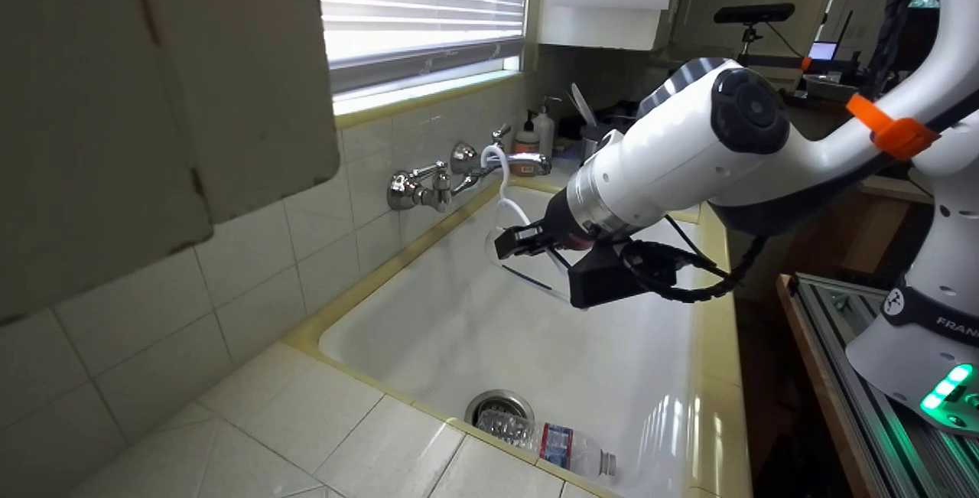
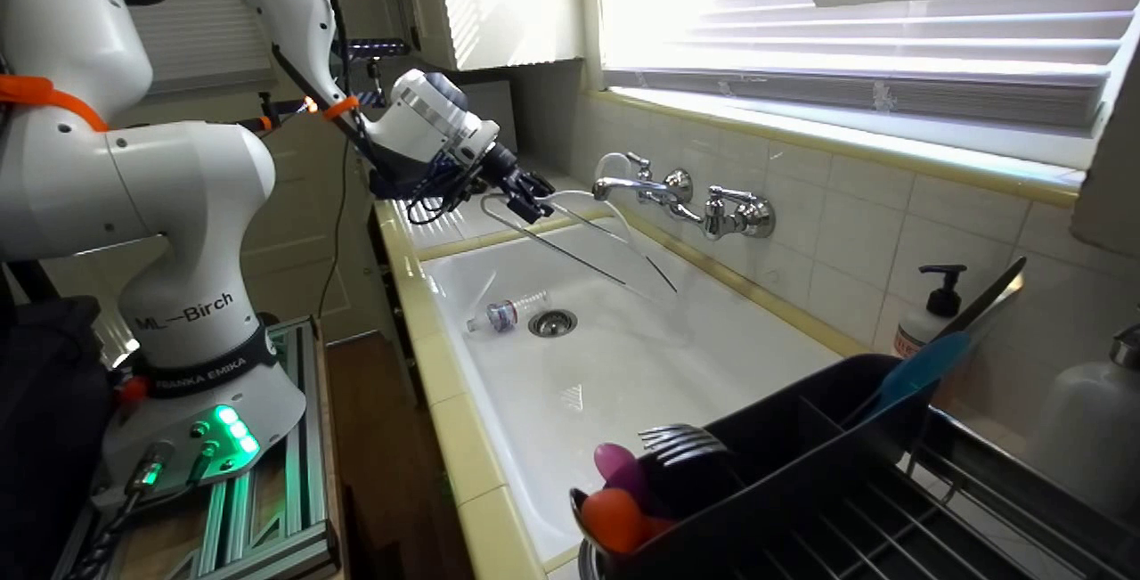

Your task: Take the hanger off the faucet and hang it on the side of the cabinet to the left above the sink

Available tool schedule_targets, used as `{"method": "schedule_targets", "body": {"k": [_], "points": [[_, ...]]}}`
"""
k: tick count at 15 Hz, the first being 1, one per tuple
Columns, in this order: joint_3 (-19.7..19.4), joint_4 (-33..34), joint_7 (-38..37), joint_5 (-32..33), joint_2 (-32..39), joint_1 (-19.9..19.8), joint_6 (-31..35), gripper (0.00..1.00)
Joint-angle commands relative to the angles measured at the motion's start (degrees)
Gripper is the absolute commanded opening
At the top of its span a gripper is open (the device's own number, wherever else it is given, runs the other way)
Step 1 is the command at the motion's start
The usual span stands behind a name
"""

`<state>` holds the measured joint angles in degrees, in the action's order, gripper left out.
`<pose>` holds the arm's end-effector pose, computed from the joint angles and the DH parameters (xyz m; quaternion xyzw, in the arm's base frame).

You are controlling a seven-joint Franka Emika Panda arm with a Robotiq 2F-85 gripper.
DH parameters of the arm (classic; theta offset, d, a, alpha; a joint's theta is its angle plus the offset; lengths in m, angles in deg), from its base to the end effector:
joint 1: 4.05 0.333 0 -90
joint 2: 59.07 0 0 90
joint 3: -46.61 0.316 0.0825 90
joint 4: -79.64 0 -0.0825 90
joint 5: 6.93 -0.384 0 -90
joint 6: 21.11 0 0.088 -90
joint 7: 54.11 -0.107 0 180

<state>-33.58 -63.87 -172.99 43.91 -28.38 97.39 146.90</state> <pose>0.4375 0.1938 0.2502 0.8636 -0.3258 0.3742 0.0900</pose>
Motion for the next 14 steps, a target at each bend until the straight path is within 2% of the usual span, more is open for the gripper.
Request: {"method": "schedule_targets", "body": {"k": [1,9,14], "points": [[-2.03,-1.15,3.89,-1.45,-1.65,2.93,1.1,0.0],[-6.59,-0.5,13.22,-2.56,-3.71,9.78,1.08,0.0],[-9.38,0.61,20.78,-6.43,-3.53,14.09,2.91,0.0]]}}
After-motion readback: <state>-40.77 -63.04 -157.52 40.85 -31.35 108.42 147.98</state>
